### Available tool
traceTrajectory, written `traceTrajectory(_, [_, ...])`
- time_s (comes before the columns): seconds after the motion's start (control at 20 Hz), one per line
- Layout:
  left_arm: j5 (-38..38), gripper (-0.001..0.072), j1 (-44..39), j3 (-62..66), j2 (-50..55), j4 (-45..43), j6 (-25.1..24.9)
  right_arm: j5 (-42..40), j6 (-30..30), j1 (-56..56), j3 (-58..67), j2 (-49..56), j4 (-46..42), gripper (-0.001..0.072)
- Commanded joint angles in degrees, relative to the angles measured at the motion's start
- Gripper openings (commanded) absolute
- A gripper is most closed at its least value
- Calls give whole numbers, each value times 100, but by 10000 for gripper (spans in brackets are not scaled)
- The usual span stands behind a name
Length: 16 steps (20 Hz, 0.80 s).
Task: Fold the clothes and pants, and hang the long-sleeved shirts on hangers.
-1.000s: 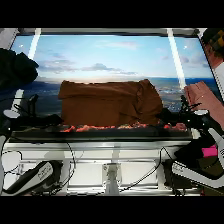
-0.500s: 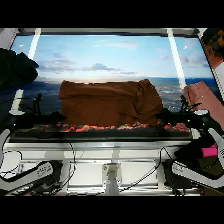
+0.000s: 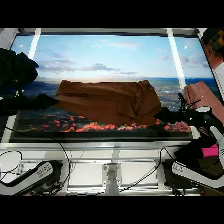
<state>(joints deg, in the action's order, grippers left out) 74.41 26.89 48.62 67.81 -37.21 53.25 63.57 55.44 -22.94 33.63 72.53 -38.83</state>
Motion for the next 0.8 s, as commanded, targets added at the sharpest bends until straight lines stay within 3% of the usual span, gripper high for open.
traceTrajectory(0.0, [-256, 20, 28, 199, 31, -149, 555, 260, -114, 0, 114, -2, 7, 15])
traceTrajectory(0.2, [-376, 40, 9, 199, 660, -127, 553, 142, -111, 0, 114, -2, -2, 15])
traceTrajectory(0.25, [-356, 151, -13, 199, 855, -127, 553, 109, -111, 0, 114, -2, 0, 15])
traceTrajectory(0.3, [-313, 368, -26, 199, 1038, -87, 553, 94, -109, 0, 114, -2, 0, 16])
traceTrajectory(0.35, [-278, 526, -31, 199, 1185, 9, 551, 94, -109, 0, 114, -2, 0, 15])
traceTrajectory(0.45, [-282, 539, -28, 201, 1388, 409, 400, 92, -111, 0, 111, -2, -2, 16])
traceTrajectory(0.6, [-278, 538, -26, 201, 1421, 1248, -413, 90, -109, 0, 111, -2, -2, 15])
traceTrajectory(0.75, [-278, 538, 0, 201, 1421, 1029, -625, 92, -111, 0, 114, -2, -4, 15])
